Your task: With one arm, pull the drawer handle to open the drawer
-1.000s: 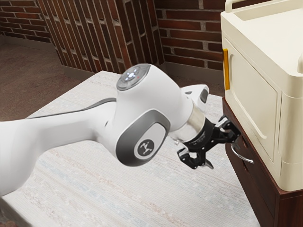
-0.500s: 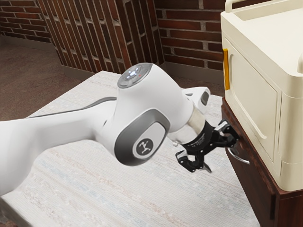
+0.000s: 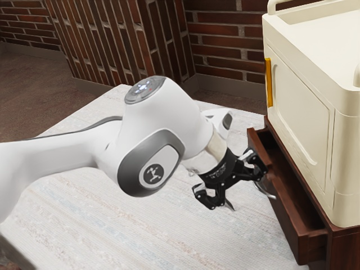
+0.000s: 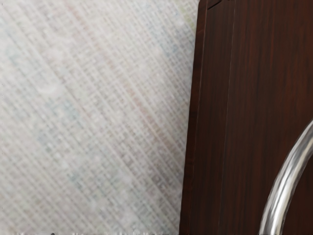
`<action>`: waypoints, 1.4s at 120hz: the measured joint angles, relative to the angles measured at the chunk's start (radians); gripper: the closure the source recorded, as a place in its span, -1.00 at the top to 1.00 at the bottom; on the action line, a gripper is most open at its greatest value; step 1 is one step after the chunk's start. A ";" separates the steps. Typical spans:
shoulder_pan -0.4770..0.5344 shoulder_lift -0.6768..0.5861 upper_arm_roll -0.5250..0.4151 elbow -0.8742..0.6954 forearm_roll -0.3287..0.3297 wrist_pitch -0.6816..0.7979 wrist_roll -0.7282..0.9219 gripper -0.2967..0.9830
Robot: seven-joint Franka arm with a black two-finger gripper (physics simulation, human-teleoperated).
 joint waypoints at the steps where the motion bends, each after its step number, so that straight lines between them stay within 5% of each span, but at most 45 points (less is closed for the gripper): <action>1: 0.000 -0.002 0.000 -0.002 0.000 0.000 0.000 0.29; 168: 0.022 -0.276 0.001 -0.215 0.084 0.005 -0.017 0.27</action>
